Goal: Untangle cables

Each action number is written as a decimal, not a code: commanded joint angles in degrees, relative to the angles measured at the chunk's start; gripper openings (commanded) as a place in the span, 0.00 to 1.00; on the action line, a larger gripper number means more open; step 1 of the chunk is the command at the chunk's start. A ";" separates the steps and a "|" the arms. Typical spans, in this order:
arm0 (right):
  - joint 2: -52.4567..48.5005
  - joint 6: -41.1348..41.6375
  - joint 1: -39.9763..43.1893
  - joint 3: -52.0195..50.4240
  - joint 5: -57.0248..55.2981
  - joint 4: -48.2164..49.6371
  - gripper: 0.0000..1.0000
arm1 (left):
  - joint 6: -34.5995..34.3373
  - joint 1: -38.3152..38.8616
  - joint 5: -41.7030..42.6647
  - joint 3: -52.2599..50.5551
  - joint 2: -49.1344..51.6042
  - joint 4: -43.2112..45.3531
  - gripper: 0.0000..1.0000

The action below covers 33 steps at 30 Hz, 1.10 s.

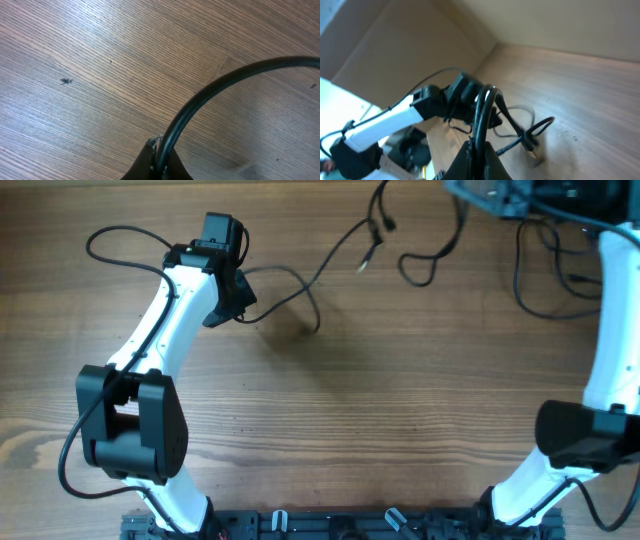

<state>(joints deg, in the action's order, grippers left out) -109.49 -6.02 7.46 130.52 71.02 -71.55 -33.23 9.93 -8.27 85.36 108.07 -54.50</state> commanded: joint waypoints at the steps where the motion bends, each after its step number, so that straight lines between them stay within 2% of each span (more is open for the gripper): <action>1: 2.14 3.80 7.08 0.13 0.15 0.52 0.05 | 1.55 -0.48 -2.82 0.04 0.81 -0.20 0.04; 7: 2.14 6.56 8.44 0.13 -18.86 -4.28 0.04 | 1.55 -0.46 -2.73 0.04 0.81 -0.20 0.04; 11: 2.14 15.32 8.52 0.13 -49.33 -6.03 0.04 | 4.44 -0.46 -2.75 0.04 0.81 -0.46 0.04; 15: 2.14 21.64 8.52 0.13 -73.55 -9.29 0.04 | 4.55 -0.48 -3.82 0.04 0.81 -0.44 0.04; 18: 2.14 21.64 8.52 0.13 -73.53 -10.08 0.04 | 4.55 -0.48 -3.85 0.04 0.81 -0.24 0.04; 19: 2.14 21.62 8.52 0.13 -73.55 -10.34 0.04 | 4.55 -0.46 -3.82 0.04 0.81 -0.22 0.11; 20: 2.14 21.38 8.68 0.13 -73.55 -10.45 0.04 | 4.55 -0.46 -3.80 0.04 0.81 -0.24 0.23; 21: 2.14 21.42 8.87 0.13 -73.55 -10.45 0.04 | 4.55 -0.46 -3.80 0.04 0.81 -0.22 0.40; 22: 2.14 21.66 9.25 0.13 -73.44 -10.47 0.04 | 4.63 -0.46 -3.82 0.04 0.81 -0.13 0.48; 23: 2.14 21.64 9.77 0.13 -72.28 -10.47 0.04 | 6.05 -0.42 -3.52 0.07 0.81 0.42 0.63; 24: 2.14 21.64 10.14 0.13 -71.34 -10.47 0.04 | 6.84 -0.35 -3.17 0.13 0.66 0.70 0.72; 26: 2.14 21.70 11.43 0.13 -70.20 -10.38 0.04 | 7.56 -0.07 -2.03 0.57 -0.44 0.98 0.78; 33: 2.10 28.81 22.43 0.13 -70.01 -10.36 0.04 | 7.54 2.95 -1.84 1.40 -12.22 3.98 0.80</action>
<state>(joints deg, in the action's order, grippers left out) -109.38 17.78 24.21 130.52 1.39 -82.06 -26.63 11.22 -10.61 85.36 104.01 -51.79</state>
